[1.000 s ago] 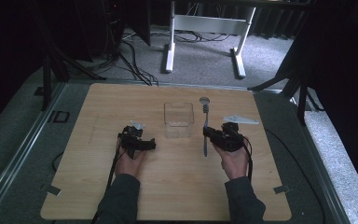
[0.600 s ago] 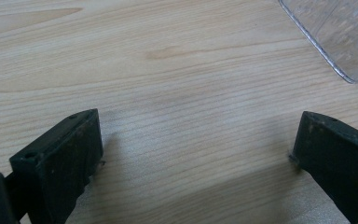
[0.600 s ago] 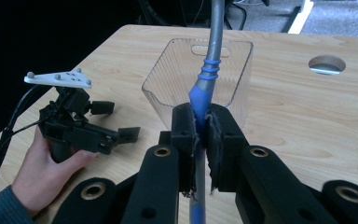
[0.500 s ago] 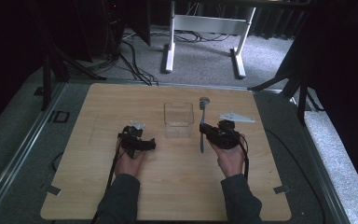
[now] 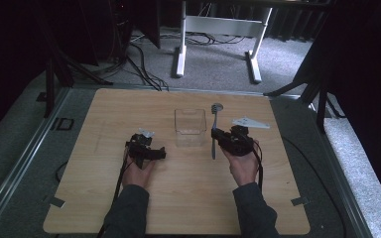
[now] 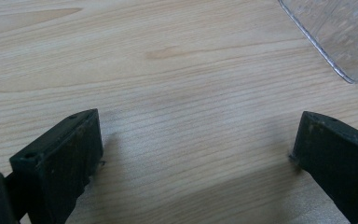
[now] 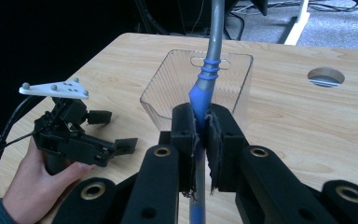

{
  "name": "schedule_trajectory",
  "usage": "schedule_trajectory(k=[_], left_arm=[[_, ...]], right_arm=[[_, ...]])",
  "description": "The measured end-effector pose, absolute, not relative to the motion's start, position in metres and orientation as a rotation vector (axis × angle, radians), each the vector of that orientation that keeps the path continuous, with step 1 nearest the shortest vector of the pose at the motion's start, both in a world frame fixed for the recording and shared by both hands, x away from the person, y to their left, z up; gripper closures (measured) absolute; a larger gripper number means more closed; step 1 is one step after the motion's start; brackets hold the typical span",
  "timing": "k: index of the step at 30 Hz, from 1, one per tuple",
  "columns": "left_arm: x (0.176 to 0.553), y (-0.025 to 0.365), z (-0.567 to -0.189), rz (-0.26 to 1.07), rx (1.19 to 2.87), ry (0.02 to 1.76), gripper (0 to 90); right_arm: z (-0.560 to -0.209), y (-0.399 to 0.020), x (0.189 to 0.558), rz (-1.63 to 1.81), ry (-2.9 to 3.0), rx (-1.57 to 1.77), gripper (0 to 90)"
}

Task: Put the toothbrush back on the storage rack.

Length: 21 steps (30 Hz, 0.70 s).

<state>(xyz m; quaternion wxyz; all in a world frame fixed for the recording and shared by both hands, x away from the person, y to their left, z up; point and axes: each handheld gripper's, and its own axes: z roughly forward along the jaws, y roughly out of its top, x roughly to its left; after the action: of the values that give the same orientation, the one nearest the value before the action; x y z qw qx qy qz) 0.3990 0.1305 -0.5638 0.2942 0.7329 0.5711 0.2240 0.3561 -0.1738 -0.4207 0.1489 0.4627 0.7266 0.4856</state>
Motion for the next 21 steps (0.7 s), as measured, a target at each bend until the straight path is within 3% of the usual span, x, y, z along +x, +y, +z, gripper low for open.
schedule_trajectory(k=[21], left_arm=[[0.3991, 0.1306, -0.5637, 0.596, 1.952, 1.52, 1.5]], right_arm=[[-0.4227, -0.1729, 0.3638, 1.44, 2.04, 1.338, 82.0]])
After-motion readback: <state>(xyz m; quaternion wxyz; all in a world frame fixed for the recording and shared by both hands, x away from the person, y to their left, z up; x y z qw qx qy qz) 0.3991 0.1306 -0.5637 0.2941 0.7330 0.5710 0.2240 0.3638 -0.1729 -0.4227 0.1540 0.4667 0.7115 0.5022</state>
